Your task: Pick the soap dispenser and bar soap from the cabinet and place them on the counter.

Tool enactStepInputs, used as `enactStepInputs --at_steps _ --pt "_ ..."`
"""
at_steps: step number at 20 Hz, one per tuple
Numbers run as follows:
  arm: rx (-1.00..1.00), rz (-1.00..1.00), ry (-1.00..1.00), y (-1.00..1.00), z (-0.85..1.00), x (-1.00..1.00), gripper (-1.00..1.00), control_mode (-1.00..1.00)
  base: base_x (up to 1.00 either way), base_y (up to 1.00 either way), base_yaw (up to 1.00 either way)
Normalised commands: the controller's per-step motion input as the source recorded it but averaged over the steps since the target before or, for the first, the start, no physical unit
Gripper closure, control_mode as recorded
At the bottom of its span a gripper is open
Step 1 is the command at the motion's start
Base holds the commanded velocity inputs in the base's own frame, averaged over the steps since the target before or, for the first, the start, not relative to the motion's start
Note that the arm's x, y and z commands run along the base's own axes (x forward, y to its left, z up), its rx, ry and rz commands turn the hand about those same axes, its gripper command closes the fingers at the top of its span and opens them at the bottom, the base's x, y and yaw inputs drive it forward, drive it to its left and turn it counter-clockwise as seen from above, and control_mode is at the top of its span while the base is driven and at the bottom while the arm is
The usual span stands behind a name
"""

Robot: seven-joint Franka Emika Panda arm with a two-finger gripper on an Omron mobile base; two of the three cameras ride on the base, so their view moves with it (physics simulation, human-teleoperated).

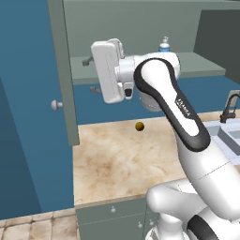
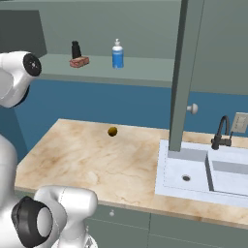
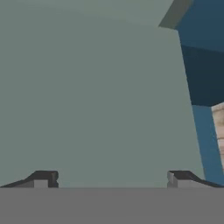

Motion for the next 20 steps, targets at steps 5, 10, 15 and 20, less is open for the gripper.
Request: enactStepInputs --at_steps 5,10,15,20 --pt "-0.15 0.00 -0.15 -0.25 0.00 0.00 -1.00 -1.00 0.00 0.00 0.00" --pt "-0.25 -0.02 -0.14 -0.18 0.00 0.00 -1.00 -1.00 0.00 0.00 0.00" --pt "-0.23 -0.02 -0.19 -0.31 0.00 -0.03 -1.00 -1.00 0.00 0.00 0.00" --pt "-0.12 0.00 -0.22 -0.50 -0.02 -0.15 -1.00 -1.00 0.00 0.00 0.00"
